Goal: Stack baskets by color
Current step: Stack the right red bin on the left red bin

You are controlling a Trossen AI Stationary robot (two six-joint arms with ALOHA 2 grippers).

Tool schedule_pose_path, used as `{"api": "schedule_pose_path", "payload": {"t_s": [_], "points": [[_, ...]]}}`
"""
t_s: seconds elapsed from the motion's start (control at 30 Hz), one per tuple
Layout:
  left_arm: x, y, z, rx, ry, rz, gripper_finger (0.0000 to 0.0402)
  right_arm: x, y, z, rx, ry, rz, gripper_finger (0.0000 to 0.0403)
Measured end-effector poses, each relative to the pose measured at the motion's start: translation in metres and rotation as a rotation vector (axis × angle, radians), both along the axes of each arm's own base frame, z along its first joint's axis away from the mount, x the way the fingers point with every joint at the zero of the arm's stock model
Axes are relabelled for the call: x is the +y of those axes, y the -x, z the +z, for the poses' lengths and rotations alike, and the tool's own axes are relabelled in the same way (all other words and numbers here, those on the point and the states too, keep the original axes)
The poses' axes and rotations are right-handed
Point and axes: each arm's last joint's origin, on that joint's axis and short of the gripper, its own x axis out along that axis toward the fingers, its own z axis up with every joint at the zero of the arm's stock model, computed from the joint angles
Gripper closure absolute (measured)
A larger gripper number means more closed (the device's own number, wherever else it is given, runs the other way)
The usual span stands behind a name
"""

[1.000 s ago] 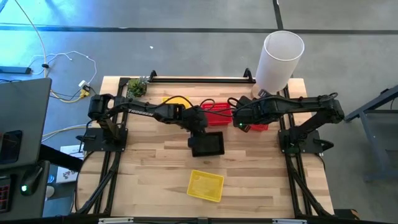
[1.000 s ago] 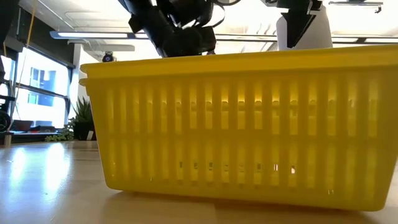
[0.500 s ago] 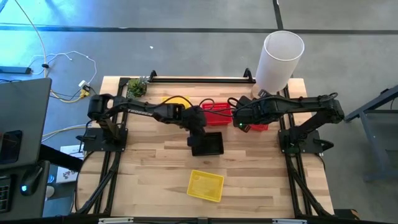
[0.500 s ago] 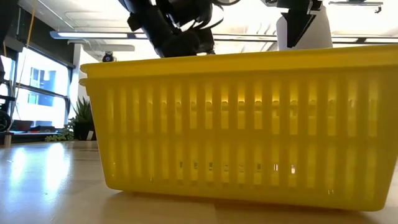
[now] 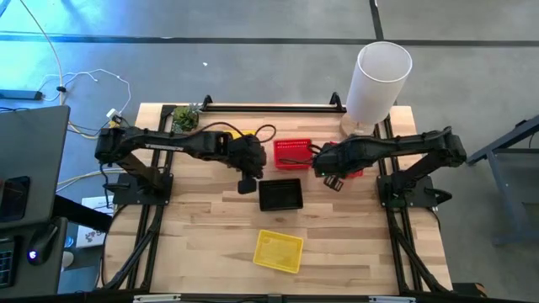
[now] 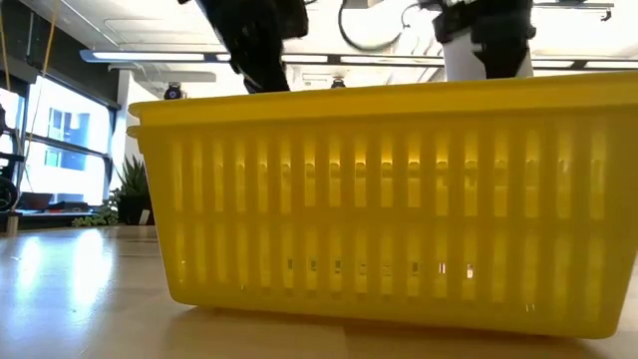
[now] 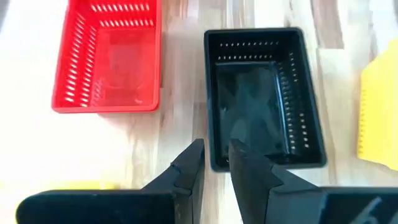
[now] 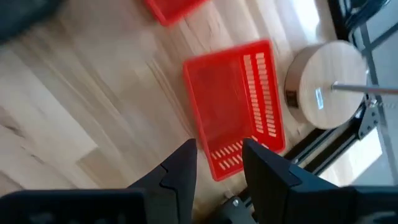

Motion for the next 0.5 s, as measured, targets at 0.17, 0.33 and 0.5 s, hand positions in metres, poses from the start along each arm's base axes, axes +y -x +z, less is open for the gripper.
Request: {"api": "schedule_pose_path", "payload": {"t_s": [0.17,0.33,0.5], "points": [[-0.006,0.018,0.020,-0.019,-0.006,0.010,0.0341,-0.004,0.005,-0.030,0.078,-0.037,-0.006,0.0289],[-0.011,0.034,0.033,-0.004,-0.037,0.057,0.0341,-0.011,0.010,-0.061,0.117,-0.080,0.002,0.0289],[-0.017,0.041,0.039,-0.004,-0.059,0.072,0.0341,-0.021,0.016,-0.083,0.138,-0.077,-0.010,0.0289]]}}
